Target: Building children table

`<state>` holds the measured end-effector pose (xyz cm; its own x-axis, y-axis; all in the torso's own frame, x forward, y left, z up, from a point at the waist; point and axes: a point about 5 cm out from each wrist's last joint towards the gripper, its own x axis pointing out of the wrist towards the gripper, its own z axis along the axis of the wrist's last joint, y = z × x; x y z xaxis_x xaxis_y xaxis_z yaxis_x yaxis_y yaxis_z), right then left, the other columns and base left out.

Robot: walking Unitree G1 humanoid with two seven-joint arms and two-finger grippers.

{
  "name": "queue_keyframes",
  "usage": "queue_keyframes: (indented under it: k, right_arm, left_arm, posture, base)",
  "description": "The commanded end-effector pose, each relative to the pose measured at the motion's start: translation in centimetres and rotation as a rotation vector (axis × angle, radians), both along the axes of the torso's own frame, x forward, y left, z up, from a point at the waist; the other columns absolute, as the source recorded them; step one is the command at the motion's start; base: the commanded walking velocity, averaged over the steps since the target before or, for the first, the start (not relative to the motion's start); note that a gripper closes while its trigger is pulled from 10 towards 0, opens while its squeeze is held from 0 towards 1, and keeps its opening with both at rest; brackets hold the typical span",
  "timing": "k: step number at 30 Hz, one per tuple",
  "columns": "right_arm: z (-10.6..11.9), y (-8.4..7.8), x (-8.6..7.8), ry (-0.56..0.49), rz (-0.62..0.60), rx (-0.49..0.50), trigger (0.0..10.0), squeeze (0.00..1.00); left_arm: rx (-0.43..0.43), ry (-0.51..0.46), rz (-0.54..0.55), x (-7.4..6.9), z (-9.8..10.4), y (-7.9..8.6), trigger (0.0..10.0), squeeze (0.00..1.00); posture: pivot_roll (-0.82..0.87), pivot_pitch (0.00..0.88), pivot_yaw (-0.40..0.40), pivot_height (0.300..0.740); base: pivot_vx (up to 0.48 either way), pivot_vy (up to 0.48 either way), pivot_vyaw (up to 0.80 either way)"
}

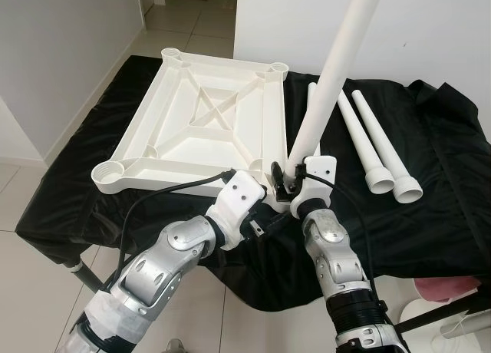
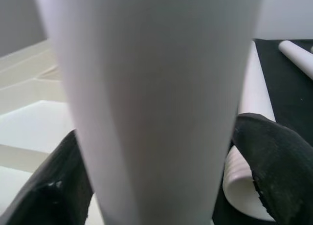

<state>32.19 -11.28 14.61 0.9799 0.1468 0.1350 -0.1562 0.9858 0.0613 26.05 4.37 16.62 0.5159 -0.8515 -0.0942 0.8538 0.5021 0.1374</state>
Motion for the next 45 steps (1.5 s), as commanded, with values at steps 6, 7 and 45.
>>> queue_keyframes:
  k: [6,7,45]
  right_arm:
    - [0.3,-0.9,0.1,-0.022,0.107,-0.020,10.0,0.00]
    - [0.2,-1.1,0.2,-0.018,0.177,-0.042,10.0,0.00]
    - [-1.2,-4.9,0.1,0.007,0.387,-0.113,10.0,0.00]
  left_arm:
    - [0.034,0.019,-0.076,-0.6,-0.6,-0.2,10.0,0.00]
    - [0.036,0.021,-0.076,-0.6,-0.6,-0.2,10.0,0.00]
    - [0.038,0.009,-0.060,-1.1,-0.7,0.5,10.0,0.00]
  posture:
    - [0.04,0.052,-0.086,0.740]
    - [0.04,0.050,-0.088,0.740]
    - [0.08,0.041,-0.108,0.740]
  base:
    - [0.000,0.000,0.00]
    - [0.000,0.000,0.00]
    - [0.000,0.000,0.00]
